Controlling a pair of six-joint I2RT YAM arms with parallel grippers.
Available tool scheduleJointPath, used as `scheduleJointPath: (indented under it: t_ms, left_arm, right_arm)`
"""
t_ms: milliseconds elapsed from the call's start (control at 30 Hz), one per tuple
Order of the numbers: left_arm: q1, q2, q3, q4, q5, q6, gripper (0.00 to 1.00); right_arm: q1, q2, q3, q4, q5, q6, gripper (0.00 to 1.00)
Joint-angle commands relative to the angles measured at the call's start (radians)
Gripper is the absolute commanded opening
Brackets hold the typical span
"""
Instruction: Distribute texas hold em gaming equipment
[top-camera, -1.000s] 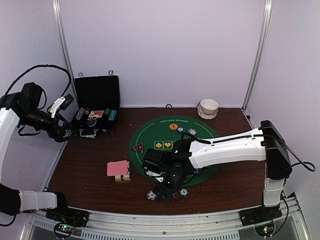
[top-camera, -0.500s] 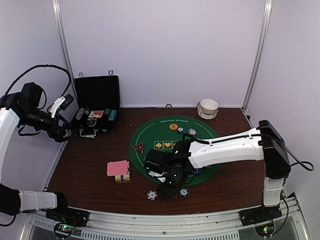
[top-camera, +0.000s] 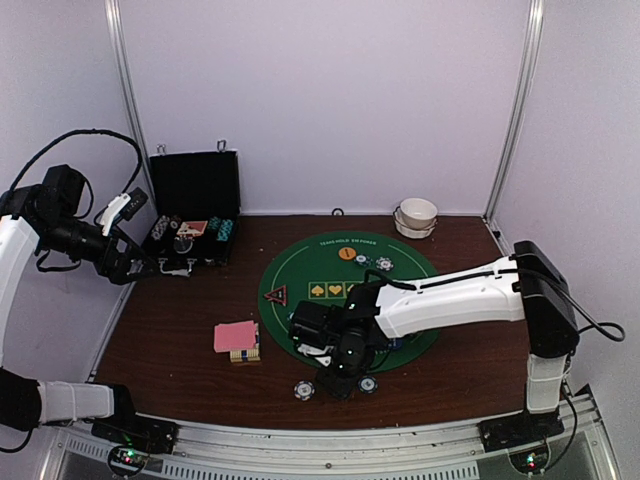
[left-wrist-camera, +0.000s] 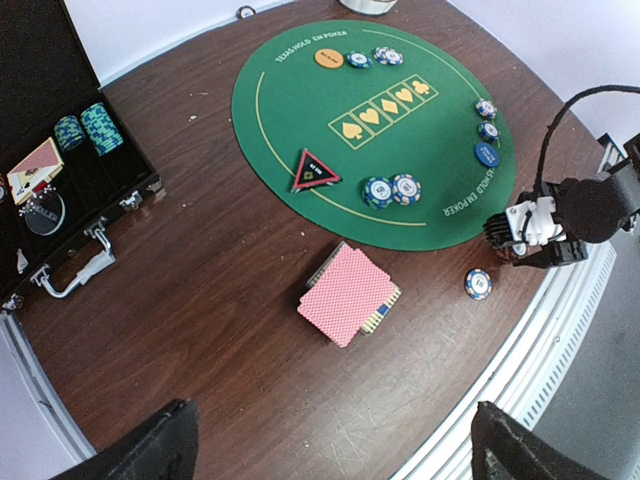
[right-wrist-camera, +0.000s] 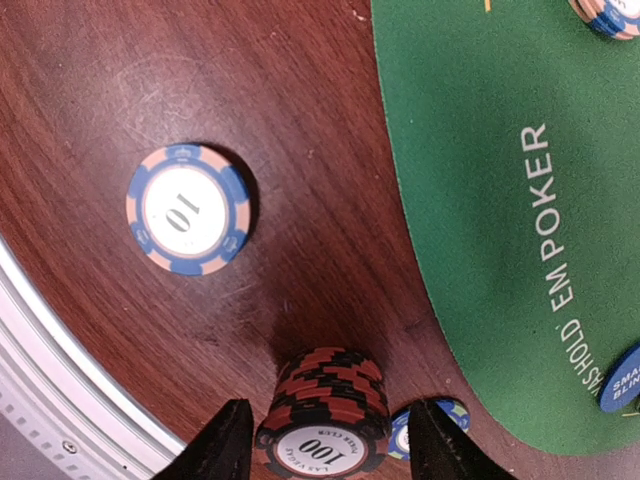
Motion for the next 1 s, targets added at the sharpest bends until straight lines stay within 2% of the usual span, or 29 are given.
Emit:
scheduleJointPath:
  t_ms: [0, 633, 967]
  left_arm:
    - [0.008, -0.011, 0.014, -0.007, 0.011, 0.012, 0.98]
    - [0.008, -0.013, 0.013, -0.008, 0.009, 0.013, 0.98]
    - [0.008, -0.013, 0.011, -0.010, 0.014, 0.013, 0.98]
  right_arm:
    - [-0.009, 0.014, -0.010, 0.006, 0.000, -0.004, 0.54]
    - [-0.011, 0.012, -0.015, 0.006, -0.015, -0.007, 0.46]
    - [-0.010, -0.001, 0.022, -0.023, -0.021, -0.014, 0.55]
